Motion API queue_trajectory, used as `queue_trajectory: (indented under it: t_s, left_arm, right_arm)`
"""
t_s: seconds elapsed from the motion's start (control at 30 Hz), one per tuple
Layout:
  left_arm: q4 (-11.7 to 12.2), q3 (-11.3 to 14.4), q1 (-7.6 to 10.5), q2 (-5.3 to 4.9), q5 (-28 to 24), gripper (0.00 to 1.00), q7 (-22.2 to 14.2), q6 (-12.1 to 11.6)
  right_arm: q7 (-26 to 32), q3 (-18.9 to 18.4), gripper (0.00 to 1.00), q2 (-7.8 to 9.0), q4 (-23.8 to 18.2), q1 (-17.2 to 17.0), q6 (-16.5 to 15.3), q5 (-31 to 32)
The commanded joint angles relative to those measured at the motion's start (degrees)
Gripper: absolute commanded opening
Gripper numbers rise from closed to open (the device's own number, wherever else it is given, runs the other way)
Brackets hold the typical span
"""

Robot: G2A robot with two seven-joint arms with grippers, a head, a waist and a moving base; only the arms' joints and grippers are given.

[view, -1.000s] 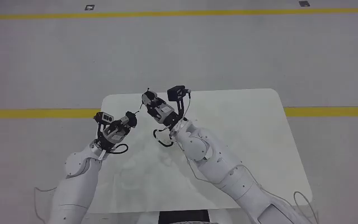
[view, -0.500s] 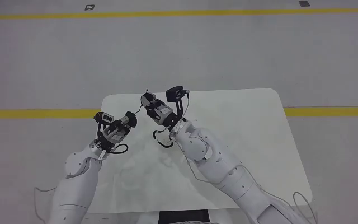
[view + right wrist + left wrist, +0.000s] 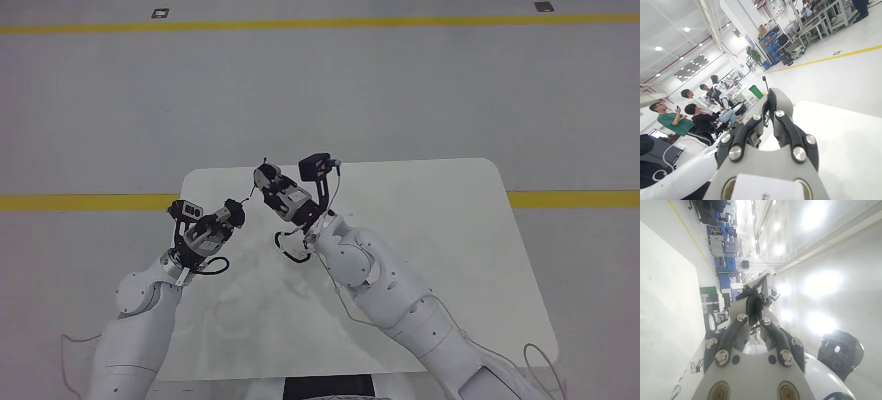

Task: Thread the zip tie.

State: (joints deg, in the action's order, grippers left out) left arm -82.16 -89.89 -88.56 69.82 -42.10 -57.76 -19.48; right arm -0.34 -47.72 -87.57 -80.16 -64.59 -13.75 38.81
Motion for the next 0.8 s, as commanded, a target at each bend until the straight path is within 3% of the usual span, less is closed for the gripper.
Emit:
queue_trajectory:
  t_s: [0.0,0.77]
  left_arm:
    - [0.0,0.0,0.0,0.0,0.0,0.0,0.0,0.0]
    - [0.0,0.0,0.0,0.0,0.0,0.0,0.0,0.0]
  right_arm:
    - [0.0,-0.1,0.0,-0.03,-0.1,-0.1,0.0,0.1]
    - [2.2,-0.4,0.0,-0.69,0.5,0.2,-0.7,0.4]
